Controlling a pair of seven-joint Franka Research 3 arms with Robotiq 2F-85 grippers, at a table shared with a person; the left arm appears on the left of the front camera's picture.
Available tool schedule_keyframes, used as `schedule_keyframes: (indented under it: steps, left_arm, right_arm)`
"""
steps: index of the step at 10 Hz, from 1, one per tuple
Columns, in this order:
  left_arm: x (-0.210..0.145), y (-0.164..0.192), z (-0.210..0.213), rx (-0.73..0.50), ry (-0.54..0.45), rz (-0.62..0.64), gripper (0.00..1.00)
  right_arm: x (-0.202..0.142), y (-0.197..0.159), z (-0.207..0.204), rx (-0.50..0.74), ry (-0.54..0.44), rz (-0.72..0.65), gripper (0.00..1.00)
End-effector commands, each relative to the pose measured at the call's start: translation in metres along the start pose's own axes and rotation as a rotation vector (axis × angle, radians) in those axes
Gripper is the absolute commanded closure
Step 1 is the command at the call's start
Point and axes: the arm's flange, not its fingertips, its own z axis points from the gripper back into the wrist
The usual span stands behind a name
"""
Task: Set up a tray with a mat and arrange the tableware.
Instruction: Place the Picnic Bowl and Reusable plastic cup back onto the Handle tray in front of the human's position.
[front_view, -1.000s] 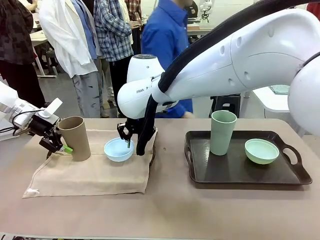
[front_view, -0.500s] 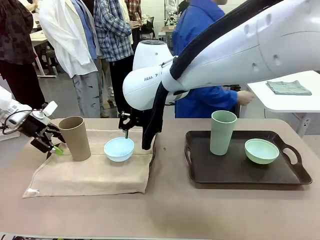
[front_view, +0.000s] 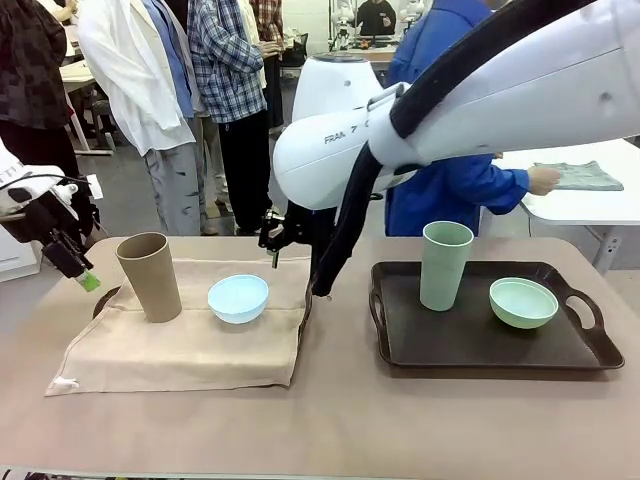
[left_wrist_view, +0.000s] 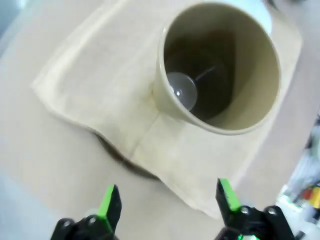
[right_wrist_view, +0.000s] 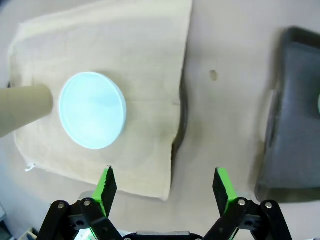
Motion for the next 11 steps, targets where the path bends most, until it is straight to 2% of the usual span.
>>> schedule_keyframes:
  steps: [1, 2, 5, 8, 9, 10, 11]
  left_arm:
    - [0.018, -0.04, 0.019, 0.044, 0.136, 0.139, 0.0]
    - [0.027, -0.056, 0.03, 0.074, 0.135, 0.188, 0.0]
    - [0.07, -0.105, 0.07, 0.112, 0.068, 0.197, 0.0]
    - [0.112, -0.125, 0.099, 0.16, -0.012, 0.195, 0.0]
    - [0.116, -0.13, 0.103, 0.178, -0.007, 0.177, 0.0]
    - [0.104, -0.129, 0.099, 0.152, 0.005, 0.177, 0.0]
    - [0.104, -0.129, 0.099, 0.152, 0.005, 0.177, 0.0]
  right_arm:
    - [-0.025, -0.018, 0.02, 0.017, -0.004, -0.05, 0.0]
    - [-0.035, -0.025, 0.039, 0.002, -0.014, -0.051, 0.0]
    - [-0.053, -0.029, 0.084, -0.046, 0.035, -0.001, 0.0]
    - [-0.063, -0.022, 0.124, -0.158, 0.099, -0.053, 0.0]
    - [-0.063, -0.018, 0.128, -0.165, 0.123, -0.061, 0.0]
    - [-0.068, -0.026, 0.115, -0.135, 0.07, -0.018, 0.0]
    - [-0.068, -0.026, 0.115, -0.135, 0.07, -0.018, 0.0]
